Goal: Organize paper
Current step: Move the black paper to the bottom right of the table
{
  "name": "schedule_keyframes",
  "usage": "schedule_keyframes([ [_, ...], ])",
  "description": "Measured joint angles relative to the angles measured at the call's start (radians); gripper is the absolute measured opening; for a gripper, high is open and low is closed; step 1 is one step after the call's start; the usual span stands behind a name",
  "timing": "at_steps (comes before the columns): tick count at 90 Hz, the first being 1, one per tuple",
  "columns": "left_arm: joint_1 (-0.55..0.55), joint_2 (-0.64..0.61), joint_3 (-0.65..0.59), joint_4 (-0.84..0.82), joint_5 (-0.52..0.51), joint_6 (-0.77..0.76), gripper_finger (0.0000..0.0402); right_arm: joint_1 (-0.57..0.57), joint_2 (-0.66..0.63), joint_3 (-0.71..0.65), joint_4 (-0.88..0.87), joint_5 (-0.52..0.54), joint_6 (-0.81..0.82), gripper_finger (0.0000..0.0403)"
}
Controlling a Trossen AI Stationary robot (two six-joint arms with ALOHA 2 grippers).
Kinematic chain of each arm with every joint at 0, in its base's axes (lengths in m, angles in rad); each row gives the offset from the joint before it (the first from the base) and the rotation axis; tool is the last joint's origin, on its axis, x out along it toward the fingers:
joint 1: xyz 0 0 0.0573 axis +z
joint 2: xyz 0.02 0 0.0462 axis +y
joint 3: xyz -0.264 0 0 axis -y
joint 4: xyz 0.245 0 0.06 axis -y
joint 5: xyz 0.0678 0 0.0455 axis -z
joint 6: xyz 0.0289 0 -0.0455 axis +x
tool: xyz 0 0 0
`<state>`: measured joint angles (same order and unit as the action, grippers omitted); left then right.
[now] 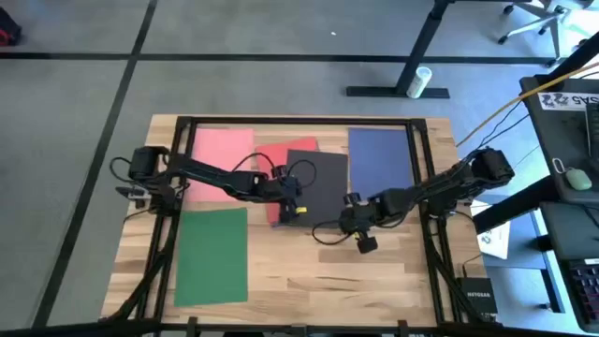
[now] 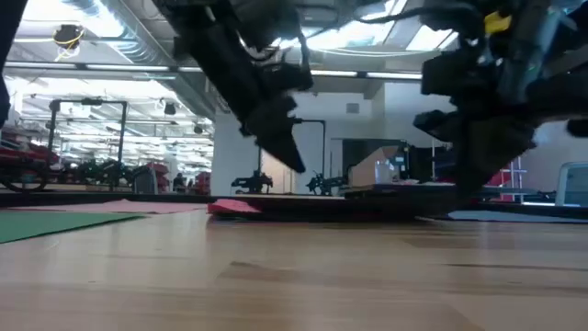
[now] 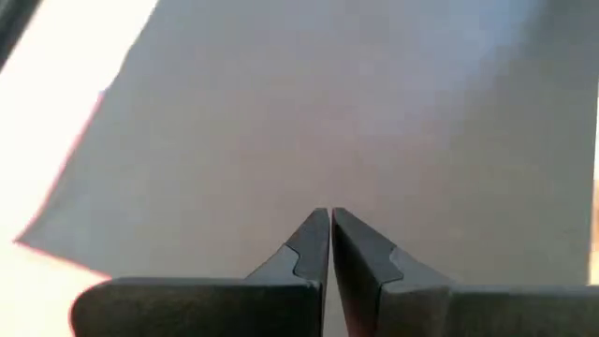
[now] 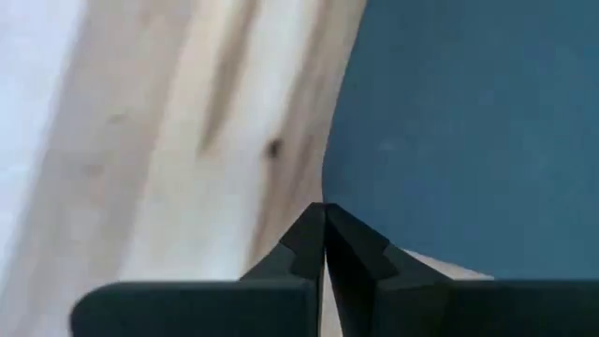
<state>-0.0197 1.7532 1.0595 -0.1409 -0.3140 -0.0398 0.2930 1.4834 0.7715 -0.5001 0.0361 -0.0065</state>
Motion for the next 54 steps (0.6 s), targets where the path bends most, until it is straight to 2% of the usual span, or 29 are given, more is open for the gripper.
schedule_keyframes([
  [25,-0.02,-0.028,0.0,-0.011,0.065,-0.083,0.0,0.153,-0.002,0.0,-0.036,-0.088,0.177,0.0],
  [54,-0.107,-0.029,0.0,0.02,0.07,-0.159,0.0,0.42,-0.002,0.0,0.02,-0.124,0.548,0.0],
])
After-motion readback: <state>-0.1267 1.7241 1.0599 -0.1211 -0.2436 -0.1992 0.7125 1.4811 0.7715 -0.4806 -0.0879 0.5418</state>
